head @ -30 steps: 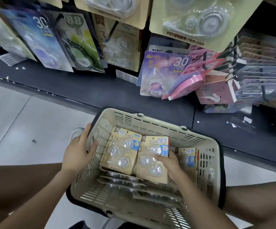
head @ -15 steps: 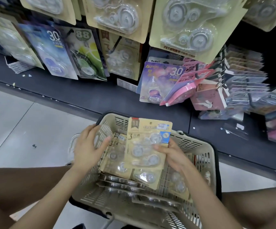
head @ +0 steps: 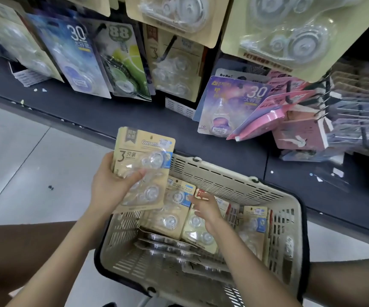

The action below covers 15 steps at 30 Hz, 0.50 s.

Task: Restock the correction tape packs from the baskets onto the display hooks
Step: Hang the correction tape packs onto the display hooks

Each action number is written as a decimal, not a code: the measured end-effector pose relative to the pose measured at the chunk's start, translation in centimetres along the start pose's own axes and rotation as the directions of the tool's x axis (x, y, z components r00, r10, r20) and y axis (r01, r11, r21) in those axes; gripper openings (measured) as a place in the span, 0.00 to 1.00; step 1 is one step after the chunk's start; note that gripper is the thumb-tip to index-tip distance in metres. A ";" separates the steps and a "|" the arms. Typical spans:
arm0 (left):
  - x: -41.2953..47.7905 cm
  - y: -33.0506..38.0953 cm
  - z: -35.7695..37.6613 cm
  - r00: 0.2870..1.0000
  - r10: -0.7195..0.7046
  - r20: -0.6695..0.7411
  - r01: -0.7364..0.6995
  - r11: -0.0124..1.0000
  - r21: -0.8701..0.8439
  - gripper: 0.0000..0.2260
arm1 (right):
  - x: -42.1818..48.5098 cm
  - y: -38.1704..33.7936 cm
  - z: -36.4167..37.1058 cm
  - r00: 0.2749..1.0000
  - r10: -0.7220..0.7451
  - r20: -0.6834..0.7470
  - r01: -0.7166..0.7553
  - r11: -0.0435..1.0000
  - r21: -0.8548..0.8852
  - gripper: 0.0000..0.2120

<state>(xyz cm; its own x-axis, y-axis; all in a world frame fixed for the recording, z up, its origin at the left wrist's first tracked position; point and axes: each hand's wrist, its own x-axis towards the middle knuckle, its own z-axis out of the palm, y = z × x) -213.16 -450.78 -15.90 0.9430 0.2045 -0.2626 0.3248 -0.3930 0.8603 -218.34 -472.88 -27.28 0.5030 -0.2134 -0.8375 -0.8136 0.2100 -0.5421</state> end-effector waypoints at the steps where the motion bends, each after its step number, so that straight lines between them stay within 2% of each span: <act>1: 0.3 0.0 -0.4 1.000 0.000 -0.020 0.000 1.000 0.019 0.22 | 0.5 0.6 0.1 0.999 0.038 -0.020 -0.039 0.998 -0.047 0.27; 3: 0.8 -0.1 -0.9 0.999 -0.005 -0.047 0.007 0.999 0.035 0.22 | 1.1 1.4 0.6 0.995 0.095 -0.022 -0.096 0.992 -0.080 0.29; 5: 0.9 -0.2 -1.0 0.999 -0.004 -0.050 0.006 0.999 0.043 0.23 | 1.3 1.7 1.4 0.994 0.107 0.007 -0.106 0.993 -0.060 0.23; 12: 1.0 -0.3 -0.9 0.999 0.028 -0.045 -0.025 0.998 0.064 0.24 | 1.7 1.8 3.5 0.998 0.046 0.050 -0.046 0.999 0.001 0.09; 15: 0.8 -0.1 -0.9 0.998 0.045 -0.050 -0.041 0.996 0.083 0.25 | 1.7 1.7 3.7 0.997 0.033 0.064 -0.034 0.999 0.006 0.07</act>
<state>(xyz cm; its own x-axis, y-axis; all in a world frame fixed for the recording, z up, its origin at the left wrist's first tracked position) -212.46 -449.78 -15.77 0.9518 0.2314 -0.2014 0.2911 -0.4743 0.8309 -217.84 -469.33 -29.86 0.4933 -0.1452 -0.8576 -0.8282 0.2231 -0.5142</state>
